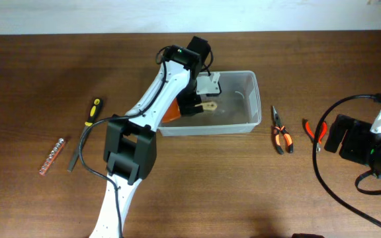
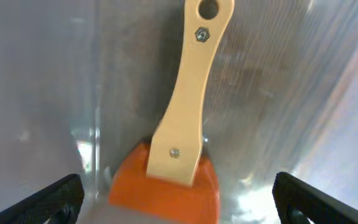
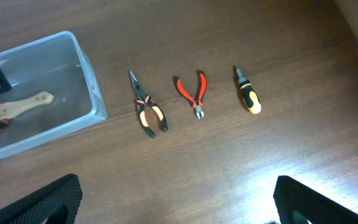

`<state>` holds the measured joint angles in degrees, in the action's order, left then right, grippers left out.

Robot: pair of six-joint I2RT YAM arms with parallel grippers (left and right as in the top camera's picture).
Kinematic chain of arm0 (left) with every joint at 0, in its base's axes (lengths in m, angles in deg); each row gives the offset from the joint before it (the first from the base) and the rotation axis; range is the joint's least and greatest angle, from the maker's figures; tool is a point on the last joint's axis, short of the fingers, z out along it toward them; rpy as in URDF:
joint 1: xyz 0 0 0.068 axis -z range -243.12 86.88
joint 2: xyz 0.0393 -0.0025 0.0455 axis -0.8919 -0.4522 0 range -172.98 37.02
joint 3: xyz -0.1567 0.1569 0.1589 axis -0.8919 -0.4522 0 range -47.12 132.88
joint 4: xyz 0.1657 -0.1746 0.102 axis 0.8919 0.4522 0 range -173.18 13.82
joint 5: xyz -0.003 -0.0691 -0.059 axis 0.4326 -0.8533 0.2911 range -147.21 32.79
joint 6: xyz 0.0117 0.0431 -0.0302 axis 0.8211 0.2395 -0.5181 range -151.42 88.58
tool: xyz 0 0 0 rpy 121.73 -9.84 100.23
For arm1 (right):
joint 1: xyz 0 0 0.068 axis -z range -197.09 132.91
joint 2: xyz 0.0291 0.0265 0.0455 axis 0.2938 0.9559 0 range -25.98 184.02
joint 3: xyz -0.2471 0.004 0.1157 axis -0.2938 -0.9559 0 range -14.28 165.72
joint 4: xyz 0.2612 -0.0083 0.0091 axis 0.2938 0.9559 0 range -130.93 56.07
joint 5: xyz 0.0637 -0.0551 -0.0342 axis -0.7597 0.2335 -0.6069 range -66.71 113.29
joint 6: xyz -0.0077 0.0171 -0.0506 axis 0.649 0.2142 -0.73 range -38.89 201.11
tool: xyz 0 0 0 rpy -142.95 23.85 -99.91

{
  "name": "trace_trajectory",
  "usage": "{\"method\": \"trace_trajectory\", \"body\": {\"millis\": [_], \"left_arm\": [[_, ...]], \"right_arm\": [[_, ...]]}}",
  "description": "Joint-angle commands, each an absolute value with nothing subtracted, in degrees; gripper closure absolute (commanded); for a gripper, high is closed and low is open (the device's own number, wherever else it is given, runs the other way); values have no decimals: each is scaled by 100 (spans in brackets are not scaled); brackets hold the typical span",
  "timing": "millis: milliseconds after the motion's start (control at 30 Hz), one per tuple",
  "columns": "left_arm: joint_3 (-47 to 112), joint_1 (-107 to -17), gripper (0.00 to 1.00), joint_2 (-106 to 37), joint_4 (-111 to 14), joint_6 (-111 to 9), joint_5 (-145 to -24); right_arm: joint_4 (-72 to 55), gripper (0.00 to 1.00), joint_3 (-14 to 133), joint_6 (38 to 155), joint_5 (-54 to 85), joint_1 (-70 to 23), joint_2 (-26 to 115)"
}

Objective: Pack container
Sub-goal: 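Lower the scraper into the container and open the left gripper, then move the left gripper to the yellow-black file and grasp its handle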

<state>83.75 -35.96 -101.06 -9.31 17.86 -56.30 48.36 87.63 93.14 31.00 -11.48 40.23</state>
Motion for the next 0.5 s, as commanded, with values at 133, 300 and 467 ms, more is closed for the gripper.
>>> {"method": "trace_trajectory", "body": {"millis": [133, 300, 467], "left_arm": [[8408, -3600, 1, -8421, 55, 1316, -5571], [8408, -4000, 1, -7656, 605, 1272, -5772], [8358, -5047, 1, -7606, 645, 245, -6109]], "right_arm": [[4823, 1, 8800, 9362, 3150, -1096, 4015], [4838, 1, 8800, 9362, 3150, -1096, 4015], [4845, 1, 8800, 9365, 3148, -1096, 4015]]}}
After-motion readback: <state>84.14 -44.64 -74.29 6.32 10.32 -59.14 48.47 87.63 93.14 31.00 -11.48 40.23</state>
